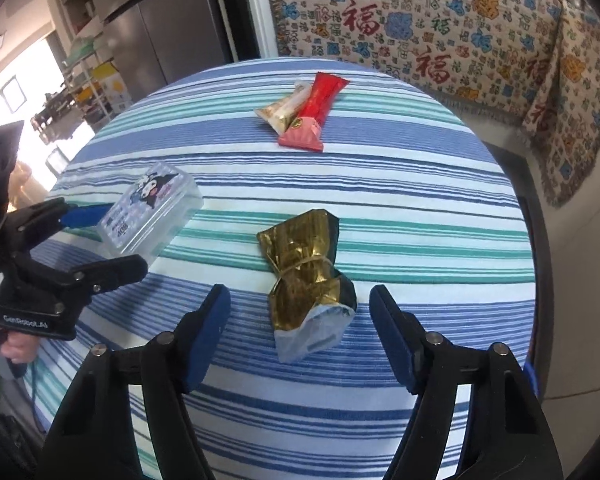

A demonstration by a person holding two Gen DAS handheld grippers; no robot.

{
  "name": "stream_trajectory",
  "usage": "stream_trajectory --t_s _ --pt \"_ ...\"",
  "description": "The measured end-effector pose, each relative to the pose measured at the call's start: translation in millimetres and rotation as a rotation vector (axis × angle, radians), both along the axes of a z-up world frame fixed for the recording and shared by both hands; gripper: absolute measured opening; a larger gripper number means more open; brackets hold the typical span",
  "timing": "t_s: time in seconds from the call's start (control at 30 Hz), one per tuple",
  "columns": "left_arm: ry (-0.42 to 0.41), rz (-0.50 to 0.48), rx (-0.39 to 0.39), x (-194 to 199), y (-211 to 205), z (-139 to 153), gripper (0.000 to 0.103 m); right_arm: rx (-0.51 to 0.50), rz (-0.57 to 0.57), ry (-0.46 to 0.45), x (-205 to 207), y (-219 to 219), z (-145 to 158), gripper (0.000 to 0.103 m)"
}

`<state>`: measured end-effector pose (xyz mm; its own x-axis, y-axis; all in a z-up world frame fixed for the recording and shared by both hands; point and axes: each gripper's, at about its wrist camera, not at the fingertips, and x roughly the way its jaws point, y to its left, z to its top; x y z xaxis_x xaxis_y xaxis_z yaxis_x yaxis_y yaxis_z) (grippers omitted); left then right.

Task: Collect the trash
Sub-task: 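Grasp the clear plastic box with the left tool while the right tool grasps the gold foil wrapper, then carry the plastic box and gold wrapper to the wastebasket and release both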

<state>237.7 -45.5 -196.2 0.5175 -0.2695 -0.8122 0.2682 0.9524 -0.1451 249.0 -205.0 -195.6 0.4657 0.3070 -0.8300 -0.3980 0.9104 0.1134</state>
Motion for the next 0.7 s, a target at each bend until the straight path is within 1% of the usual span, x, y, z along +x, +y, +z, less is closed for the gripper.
stream_trajectory --t_s 0.03,0.07,0.1,0.2,0.3,0.37,0.5,0.7 --pt "-0.003 0.004 0.008 1 0 0 0.086 -0.002 -0.006 0.014 3 0 -2 0.045" --pt "-0.005 0.005 0.015 1 1 0 0.075 0.001 -0.008 0.029 4 -1 -3 0.028" --pt "-0.005 0.006 0.023 1 1 -1 0.064 0.008 -0.011 0.031 1 -2 -2 0.026" --pt "-0.011 0.017 0.007 -2 7 2 0.064 0.006 -0.02 0.008 -6 -4 8 0.026" --pt "-0.035 0.027 0.001 -6 10 8 0.063 0.034 -0.041 -0.016 -15 -11 17 0.025" --pt "-0.053 0.023 -0.018 -12 9 15 0.063 0.047 -0.054 -0.028 -21 -17 22 0.025" --pt "-0.079 0.001 -0.033 -24 -2 22 0.063 0.049 -0.08 -0.029 -29 -29 22 0.025" --pt "-0.08 -0.013 -0.086 -39 -21 24 0.063 0.061 -0.113 -0.037 -44 -51 27 0.025"
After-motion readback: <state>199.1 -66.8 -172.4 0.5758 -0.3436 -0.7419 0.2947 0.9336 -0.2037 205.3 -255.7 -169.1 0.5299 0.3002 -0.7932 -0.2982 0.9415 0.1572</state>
